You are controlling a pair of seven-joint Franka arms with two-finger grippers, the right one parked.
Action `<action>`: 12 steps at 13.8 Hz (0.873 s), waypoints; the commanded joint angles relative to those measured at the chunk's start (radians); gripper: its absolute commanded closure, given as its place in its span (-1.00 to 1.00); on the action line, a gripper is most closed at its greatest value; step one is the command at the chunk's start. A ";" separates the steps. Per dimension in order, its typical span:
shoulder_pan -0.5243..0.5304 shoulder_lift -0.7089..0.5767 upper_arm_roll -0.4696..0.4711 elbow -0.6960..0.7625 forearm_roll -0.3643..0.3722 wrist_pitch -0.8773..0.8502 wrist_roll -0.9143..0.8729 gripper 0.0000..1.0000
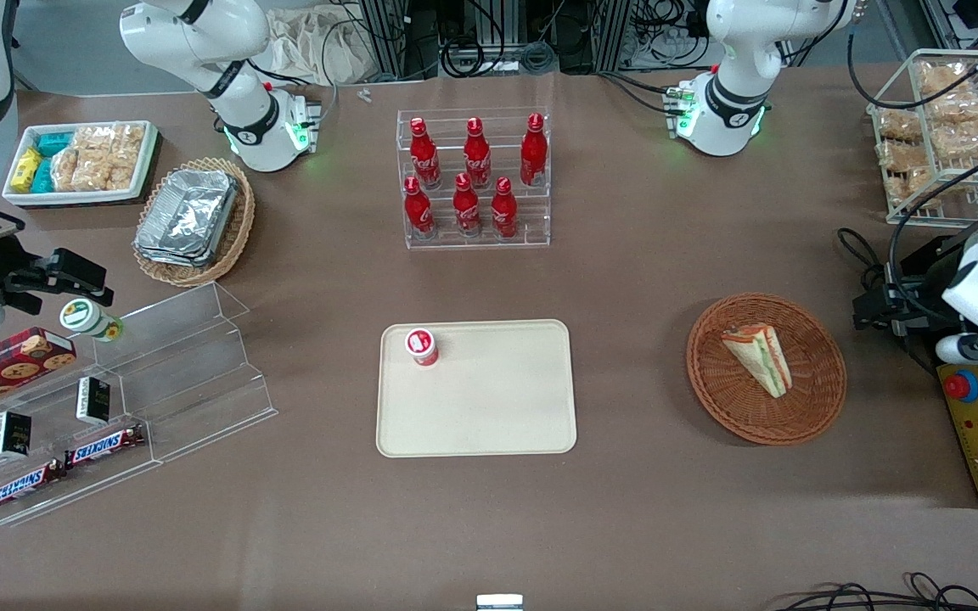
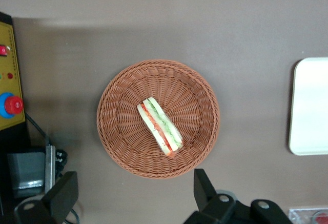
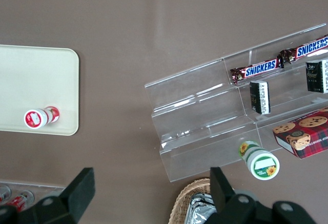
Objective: Place sandwich from basket to tray
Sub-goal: 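Move the left gripper over the wrapped sandwich in the wicker basket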
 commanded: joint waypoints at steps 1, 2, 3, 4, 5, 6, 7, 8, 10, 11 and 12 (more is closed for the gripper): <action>-0.021 0.053 0.004 0.061 0.007 -0.033 -0.061 -1.00; -0.032 0.058 0.004 0.065 0.009 -0.030 -0.067 -1.00; -0.058 0.079 0.004 0.073 0.013 -0.030 -0.126 -1.00; -0.078 0.105 0.004 0.090 0.016 -0.031 -0.238 -1.00; -0.082 0.124 0.004 0.099 0.015 -0.031 -0.359 -1.00; -0.083 0.124 0.004 0.084 0.016 -0.019 -0.413 -1.00; -0.086 0.127 0.004 0.071 0.016 -0.008 -0.429 -1.00; -0.086 0.124 0.004 0.038 0.010 0.015 -0.439 -1.00; -0.075 0.090 0.007 -0.075 0.001 0.117 -0.592 -1.00; -0.075 0.072 0.009 -0.150 0.005 0.183 -0.632 -1.00; -0.075 0.050 0.009 -0.244 0.016 0.253 -0.636 -1.00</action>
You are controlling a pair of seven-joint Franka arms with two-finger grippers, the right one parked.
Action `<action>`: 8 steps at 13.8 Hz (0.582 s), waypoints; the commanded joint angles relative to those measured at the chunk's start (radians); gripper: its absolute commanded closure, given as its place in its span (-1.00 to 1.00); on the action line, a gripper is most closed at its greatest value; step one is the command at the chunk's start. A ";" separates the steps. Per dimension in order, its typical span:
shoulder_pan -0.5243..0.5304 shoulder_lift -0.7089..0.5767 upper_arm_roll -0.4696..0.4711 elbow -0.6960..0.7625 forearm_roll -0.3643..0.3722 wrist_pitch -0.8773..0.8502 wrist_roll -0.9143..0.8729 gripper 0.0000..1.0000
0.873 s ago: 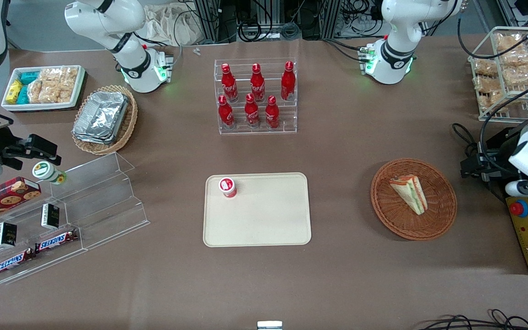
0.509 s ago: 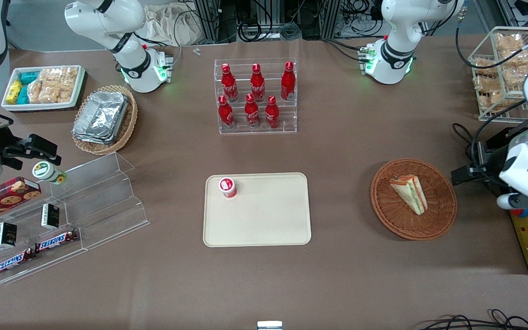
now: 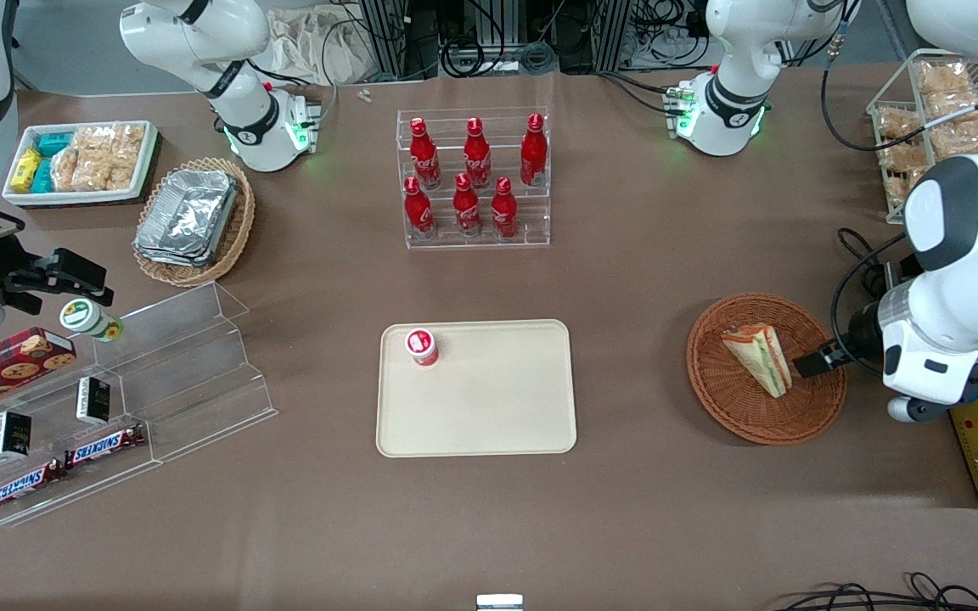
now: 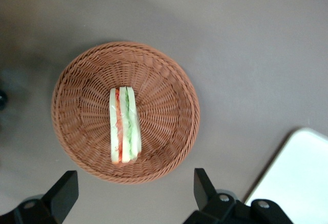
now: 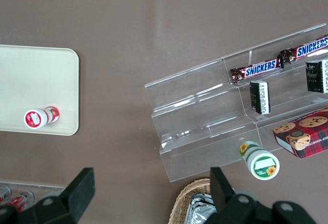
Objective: Place sandwich from basket to tray
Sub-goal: 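Move the left gripper over the wrapped sandwich in the wicker basket, then lower the left gripper and close it on the wrapped sandwich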
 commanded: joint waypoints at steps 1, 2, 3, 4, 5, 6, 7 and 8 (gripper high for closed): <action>-0.001 -0.095 0.004 -0.272 0.017 0.205 -0.073 -1.00; 0.001 -0.118 0.004 -0.353 0.016 0.287 -0.090 -1.00; 0.004 -0.125 0.005 -0.409 0.017 0.341 -0.104 -1.00; 0.007 -0.114 0.005 -0.440 0.020 0.384 -0.099 -1.00; 0.005 -0.109 0.005 -0.469 0.022 0.425 -0.098 -1.00; 0.007 -0.111 0.005 -0.501 0.022 0.457 -0.098 -1.00; 0.007 -0.111 0.005 -0.521 0.022 0.476 -0.095 -1.00; 0.007 -0.106 0.005 -0.530 0.022 0.482 -0.095 -1.00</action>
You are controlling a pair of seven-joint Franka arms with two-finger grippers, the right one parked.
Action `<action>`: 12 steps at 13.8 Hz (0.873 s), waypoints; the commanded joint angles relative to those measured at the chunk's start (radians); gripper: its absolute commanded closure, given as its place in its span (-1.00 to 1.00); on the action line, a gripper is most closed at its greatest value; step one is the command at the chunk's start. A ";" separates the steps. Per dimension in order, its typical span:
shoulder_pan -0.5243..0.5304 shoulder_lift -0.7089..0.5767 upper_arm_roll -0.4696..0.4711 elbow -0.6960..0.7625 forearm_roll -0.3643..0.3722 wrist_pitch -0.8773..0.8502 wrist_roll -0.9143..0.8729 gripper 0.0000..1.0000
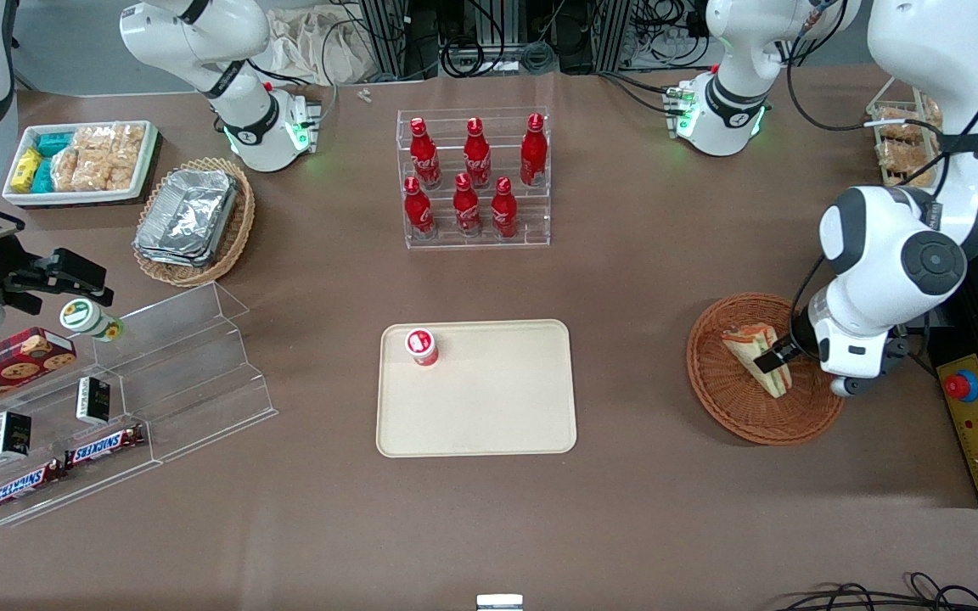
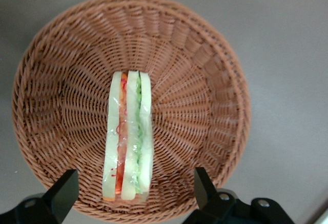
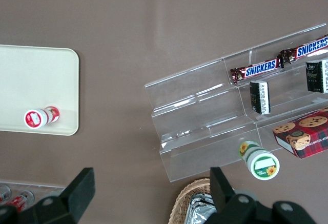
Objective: Place sandwich from basket to tray
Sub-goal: 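Lower the left gripper and close it on the wrapped sandwich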
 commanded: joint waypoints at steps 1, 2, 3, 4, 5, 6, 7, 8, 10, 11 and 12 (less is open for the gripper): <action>0.005 -0.033 -0.003 -0.069 0.025 0.043 -0.023 -1.00; 0.005 -0.032 -0.002 -0.078 0.037 0.058 -0.023 -1.00; 0.006 -0.024 -0.002 -0.087 0.040 0.077 -0.023 -1.00; 0.008 -0.012 -0.002 -0.089 0.040 0.087 -0.023 -1.00; 0.009 -0.003 -0.002 -0.089 0.040 0.089 -0.023 -1.00; 0.009 0.003 -0.002 -0.089 0.040 0.089 -0.023 -1.00; 0.009 0.011 -0.002 -0.089 0.041 0.089 -0.023 -1.00; 0.014 0.022 0.000 -0.089 0.043 0.089 -0.023 -1.00; 0.018 0.043 0.000 -0.093 0.043 0.115 -0.023 -1.00; 0.018 0.054 0.000 -0.095 0.043 0.126 -0.023 -1.00; 0.018 0.065 0.000 -0.095 0.043 0.135 -0.023 -1.00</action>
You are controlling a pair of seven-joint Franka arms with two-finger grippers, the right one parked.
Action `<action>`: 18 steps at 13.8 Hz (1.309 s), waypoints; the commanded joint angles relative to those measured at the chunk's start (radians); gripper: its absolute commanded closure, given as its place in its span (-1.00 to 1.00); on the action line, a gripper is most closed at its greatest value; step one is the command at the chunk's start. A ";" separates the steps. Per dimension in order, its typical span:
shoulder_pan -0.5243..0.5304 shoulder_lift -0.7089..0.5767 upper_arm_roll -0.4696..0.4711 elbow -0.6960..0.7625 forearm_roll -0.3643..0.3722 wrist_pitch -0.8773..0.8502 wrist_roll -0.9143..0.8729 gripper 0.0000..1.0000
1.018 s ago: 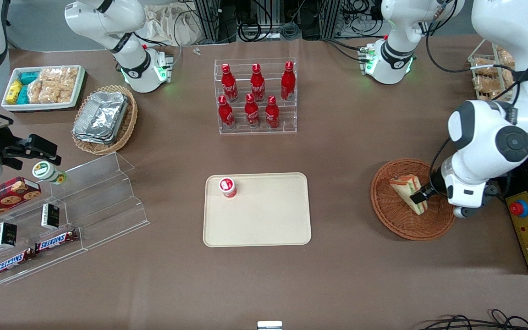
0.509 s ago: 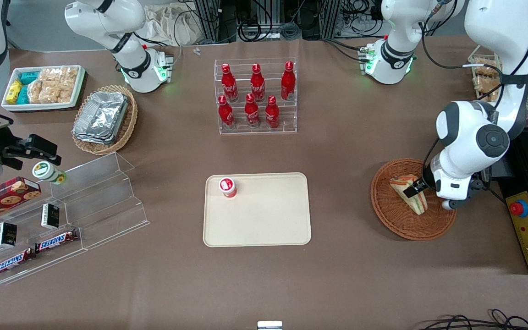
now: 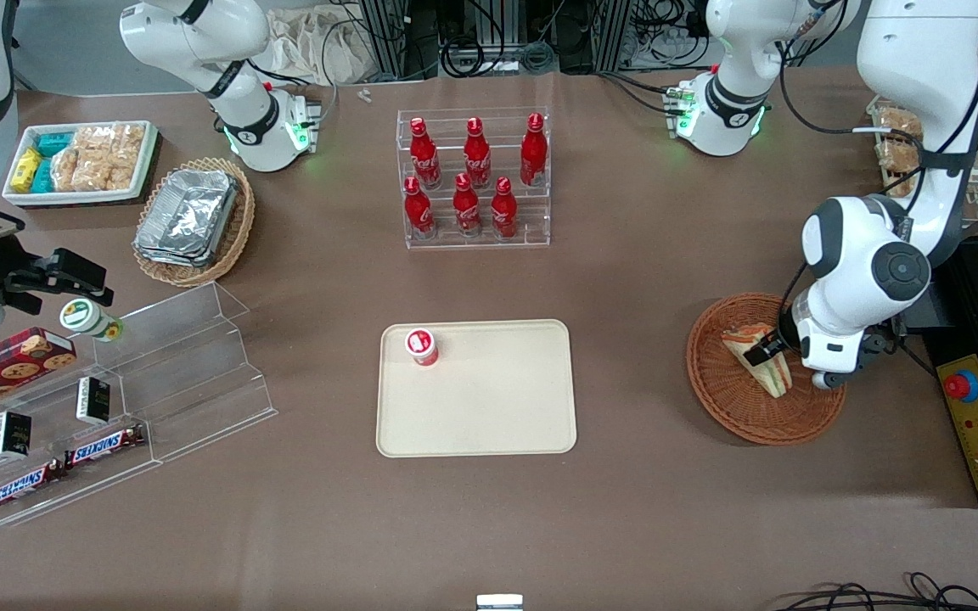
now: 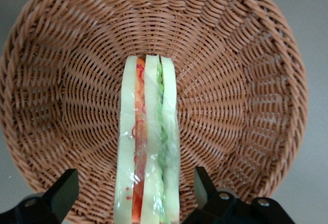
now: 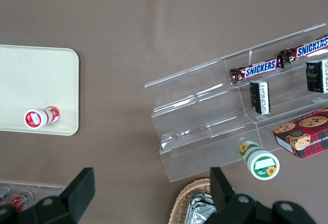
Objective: Place sandwich from basket to tray
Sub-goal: 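Lower the left gripper and close it on the wrapped sandwich, then lift the sandwich and carry it toward the cream tray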
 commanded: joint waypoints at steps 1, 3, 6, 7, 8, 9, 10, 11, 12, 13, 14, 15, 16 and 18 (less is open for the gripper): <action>0.009 0.018 -0.006 -0.025 0.027 0.059 -0.023 -1.00; 0.009 0.037 -0.006 -0.023 0.027 0.078 -0.023 -0.93; 0.009 0.048 -0.006 -0.025 0.027 0.091 -0.024 0.08; 0.009 0.049 -0.006 -0.023 0.027 0.093 -0.026 0.38; 0.009 0.049 -0.006 -0.020 0.027 0.093 -0.027 0.67; 0.009 0.048 -0.006 -0.017 0.027 0.093 -0.033 0.92; 0.009 0.046 -0.006 -0.011 0.027 0.093 -0.035 1.00; 0.009 0.040 -0.006 -0.003 0.027 0.091 -0.033 1.00; 0.009 0.031 -0.006 0.014 0.027 0.078 -0.032 1.00; 0.007 0.020 -0.007 0.030 0.027 0.043 -0.032 1.00; 0.004 0.006 -0.007 0.061 0.027 -0.020 -0.030 1.00; 0.001 0.000 -0.009 0.111 0.027 -0.113 -0.027 1.00; 0.001 -0.012 -0.009 0.179 0.027 -0.240 -0.020 1.00; -0.002 -0.012 -0.012 0.358 0.027 -0.498 -0.015 1.00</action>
